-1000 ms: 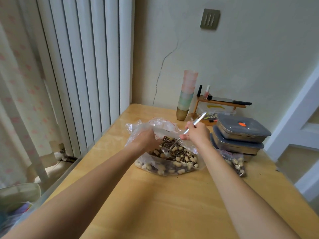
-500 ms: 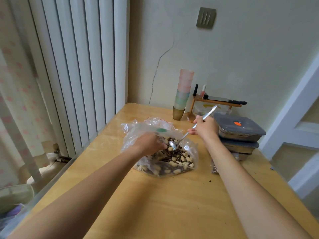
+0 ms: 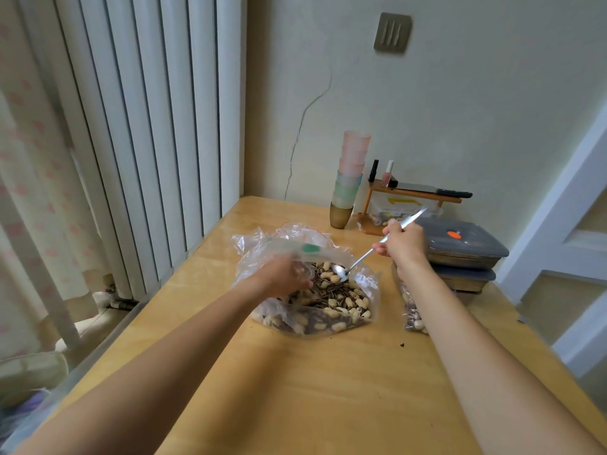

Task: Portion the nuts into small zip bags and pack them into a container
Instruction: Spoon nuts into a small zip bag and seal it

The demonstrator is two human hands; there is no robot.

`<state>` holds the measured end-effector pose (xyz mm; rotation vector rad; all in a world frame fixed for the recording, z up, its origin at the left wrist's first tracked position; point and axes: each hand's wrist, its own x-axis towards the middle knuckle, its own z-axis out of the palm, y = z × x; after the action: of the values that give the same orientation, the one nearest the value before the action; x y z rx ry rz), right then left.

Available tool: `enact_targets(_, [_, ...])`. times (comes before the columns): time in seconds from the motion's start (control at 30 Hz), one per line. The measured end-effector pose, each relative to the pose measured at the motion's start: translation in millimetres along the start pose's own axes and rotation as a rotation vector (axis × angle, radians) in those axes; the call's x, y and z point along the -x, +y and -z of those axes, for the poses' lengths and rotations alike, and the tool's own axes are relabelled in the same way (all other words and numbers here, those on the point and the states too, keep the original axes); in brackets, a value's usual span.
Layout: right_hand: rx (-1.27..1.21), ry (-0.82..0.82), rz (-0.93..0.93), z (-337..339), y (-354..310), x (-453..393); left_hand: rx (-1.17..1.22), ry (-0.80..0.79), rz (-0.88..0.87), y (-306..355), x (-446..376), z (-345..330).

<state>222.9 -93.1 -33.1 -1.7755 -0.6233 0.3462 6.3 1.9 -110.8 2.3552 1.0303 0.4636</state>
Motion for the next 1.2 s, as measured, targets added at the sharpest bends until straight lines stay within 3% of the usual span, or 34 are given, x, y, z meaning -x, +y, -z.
enact_targets(0.4, [0.064, 0.000, 0.126, -13.3, -8.8, 16.4, -0.266, -0.046, 0.031, 6.3, -0.3, -21.2])
enact_targets(0.57, [0.046, 0.001, 0.165, -14.4, -15.3, 21.5, -0.192, 0.037, 0.024, 7.0, -1.5, -22.3])
enact_targets(0.8, [0.242, -0.122, 0.645, -16.9, -34.8, 39.2, -0.051, 0.039, 0.039, 8.1, -3.1, -26.1])
enact_targets(1.0, [0.379, -0.223, 0.950, -29.9, -55.5, 60.2, 0.050, 0.048, 0.051, 12.1, -2.2, -26.0])
enact_targets(1.2, [0.400, -0.114, 1.031, -36.5, -61.5, 64.6, 0.174, 0.048, 0.091, 7.3, -0.2, -21.8])
